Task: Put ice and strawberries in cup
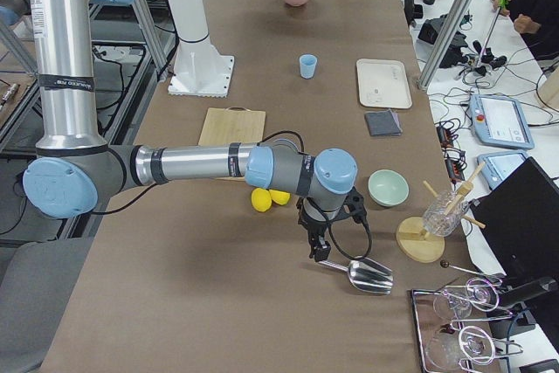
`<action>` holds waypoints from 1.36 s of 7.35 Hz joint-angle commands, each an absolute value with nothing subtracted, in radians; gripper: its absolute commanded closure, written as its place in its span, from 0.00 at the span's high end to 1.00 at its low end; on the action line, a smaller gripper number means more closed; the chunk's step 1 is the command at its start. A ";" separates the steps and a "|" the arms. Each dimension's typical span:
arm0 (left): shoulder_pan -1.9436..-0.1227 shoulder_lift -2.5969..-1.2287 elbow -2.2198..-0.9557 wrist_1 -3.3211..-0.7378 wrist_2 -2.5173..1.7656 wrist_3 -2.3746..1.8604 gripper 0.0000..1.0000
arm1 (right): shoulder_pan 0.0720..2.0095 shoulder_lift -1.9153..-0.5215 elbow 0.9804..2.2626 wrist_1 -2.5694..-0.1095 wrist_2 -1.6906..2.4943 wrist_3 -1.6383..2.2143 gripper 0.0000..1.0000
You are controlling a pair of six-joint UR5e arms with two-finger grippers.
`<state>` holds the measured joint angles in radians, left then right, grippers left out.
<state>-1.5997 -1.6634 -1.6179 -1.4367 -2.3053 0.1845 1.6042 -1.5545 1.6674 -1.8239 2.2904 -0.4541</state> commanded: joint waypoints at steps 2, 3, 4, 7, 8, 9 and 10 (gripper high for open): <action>-1.600 -1.664 -1.615 -1.439 -2.303 0.184 0.98 | 1.574 -1.551 1.670 -1.816 2.290 -0.414 1.00; -1.600 -1.664 -1.617 -1.439 -2.286 0.184 0.98 | 1.560 -1.551 1.666 -1.813 2.292 -0.413 1.00; -1.600 -1.664 -1.617 -1.439 -2.283 0.184 0.98 | 1.560 -1.551 1.666 -1.810 2.292 -0.413 1.00; -1.606 -1.664 -1.617 -1.439 -2.283 0.184 0.98 | 1.560 -1.552 1.658 -1.809 2.292 -0.413 1.00; -1.605 -1.664 -1.615 -1.439 -2.283 0.183 0.98 | 1.560 -1.551 1.658 -1.809 2.290 -0.413 1.00; -1.605 -1.664 -1.614 -1.439 -2.283 0.183 0.98 | 1.560 -1.549 1.658 -1.809 2.290 -0.413 1.00; -1.606 -1.664 -1.614 -1.439 -2.281 0.183 0.98 | 1.560 -1.551 1.658 -1.809 2.290 -0.413 1.00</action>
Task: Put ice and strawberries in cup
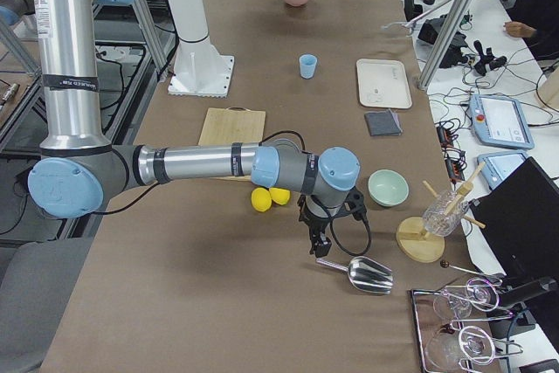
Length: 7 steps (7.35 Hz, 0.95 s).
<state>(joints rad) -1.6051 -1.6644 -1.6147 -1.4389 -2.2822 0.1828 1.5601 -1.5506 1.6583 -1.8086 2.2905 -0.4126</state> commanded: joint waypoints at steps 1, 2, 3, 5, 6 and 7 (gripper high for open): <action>-1.606 -1.664 -1.615 -1.439 -2.270 0.183 0.98 | 1.560 -1.552 1.658 -1.809 2.290 -0.413 1.00; -1.606 -1.664 -1.617 -1.439 -2.269 0.183 0.98 | 1.560 -1.554 1.658 -1.809 2.290 -0.413 1.00; -1.605 -1.664 -1.617 -1.439 -2.269 0.183 0.98 | 1.562 -1.558 1.660 -1.809 2.289 -0.413 1.00; -1.606 -1.664 -1.620 -1.439 -2.269 0.183 0.98 | 1.562 -1.562 1.661 -1.809 2.289 -0.413 1.00; -1.605 -1.666 -1.617 -1.440 -2.269 0.183 0.98 | 1.562 -1.565 1.663 -1.809 2.289 -0.414 1.00; -1.605 -1.666 -1.618 -1.439 -2.269 0.183 0.98 | 1.562 -1.562 1.664 -1.809 2.289 -0.414 1.00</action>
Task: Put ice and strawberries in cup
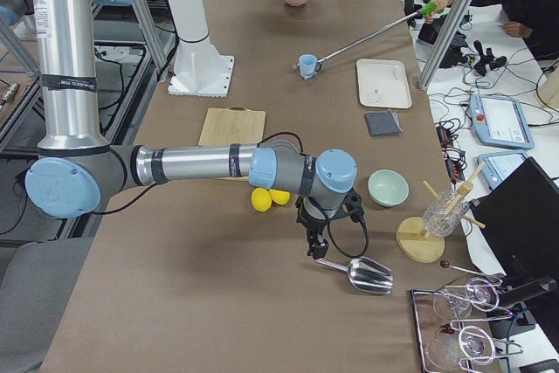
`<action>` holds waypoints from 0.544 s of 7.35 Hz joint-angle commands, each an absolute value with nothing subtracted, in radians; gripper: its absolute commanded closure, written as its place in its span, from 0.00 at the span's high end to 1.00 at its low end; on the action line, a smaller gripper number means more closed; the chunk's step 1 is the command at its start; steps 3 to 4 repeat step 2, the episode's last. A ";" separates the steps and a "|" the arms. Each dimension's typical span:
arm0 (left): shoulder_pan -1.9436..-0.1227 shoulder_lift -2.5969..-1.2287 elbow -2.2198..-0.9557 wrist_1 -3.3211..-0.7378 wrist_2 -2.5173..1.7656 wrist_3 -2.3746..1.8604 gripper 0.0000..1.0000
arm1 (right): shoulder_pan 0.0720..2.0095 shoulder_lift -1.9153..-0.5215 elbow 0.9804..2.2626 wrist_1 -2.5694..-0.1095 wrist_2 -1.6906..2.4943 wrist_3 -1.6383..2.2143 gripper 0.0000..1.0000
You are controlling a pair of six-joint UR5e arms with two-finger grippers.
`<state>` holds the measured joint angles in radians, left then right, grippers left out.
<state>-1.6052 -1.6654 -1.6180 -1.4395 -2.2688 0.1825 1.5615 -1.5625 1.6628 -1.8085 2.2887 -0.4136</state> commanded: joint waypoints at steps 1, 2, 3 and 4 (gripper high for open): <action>-1.605 -1.666 -1.617 -1.439 -2.269 0.183 0.98 | 1.562 -1.562 1.670 -1.809 2.290 -0.413 1.00; -1.605 -1.664 -1.618 -1.439 -2.269 0.183 0.98 | 1.562 -1.565 1.671 -1.809 2.289 -0.413 1.00; -1.605 -1.664 -1.618 -1.439 -2.269 0.183 0.98 | 1.562 -1.565 1.671 -1.809 2.289 -0.413 1.00; -1.605 -1.664 -1.618 -1.439 -2.269 0.183 0.98 | 1.562 -1.565 1.671 -1.809 2.289 -0.413 1.00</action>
